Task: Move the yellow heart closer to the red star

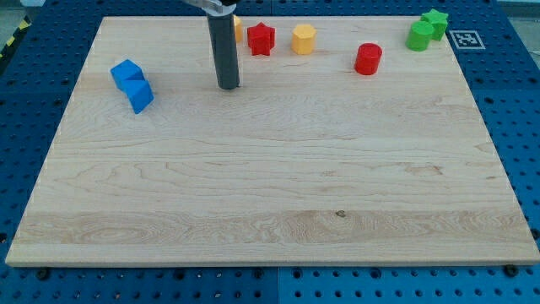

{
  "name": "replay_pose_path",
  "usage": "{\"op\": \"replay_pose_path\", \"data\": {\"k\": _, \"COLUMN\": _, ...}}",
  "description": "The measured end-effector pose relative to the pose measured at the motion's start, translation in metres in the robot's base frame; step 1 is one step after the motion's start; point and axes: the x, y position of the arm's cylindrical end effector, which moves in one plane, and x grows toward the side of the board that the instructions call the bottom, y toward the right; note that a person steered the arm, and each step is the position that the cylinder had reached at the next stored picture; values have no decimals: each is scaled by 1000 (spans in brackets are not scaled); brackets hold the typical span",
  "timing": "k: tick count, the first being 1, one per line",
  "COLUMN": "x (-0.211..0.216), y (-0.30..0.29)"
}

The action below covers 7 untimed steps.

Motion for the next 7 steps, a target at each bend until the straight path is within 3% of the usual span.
{"op": "replay_pose_path", "data": {"k": 1, "x": -46, "y": -11}}
{"op": "replay_pose_path", "data": {"k": 3, "x": -69, "y": -78}}
{"op": "replay_pose_path", "data": {"k": 4, "x": -112, "y": -89}}
{"op": "replay_pose_path", "data": {"k": 5, "x": -139, "y": -77}}
{"op": "replay_pose_path", "data": {"k": 7, "x": -140, "y": -5}}
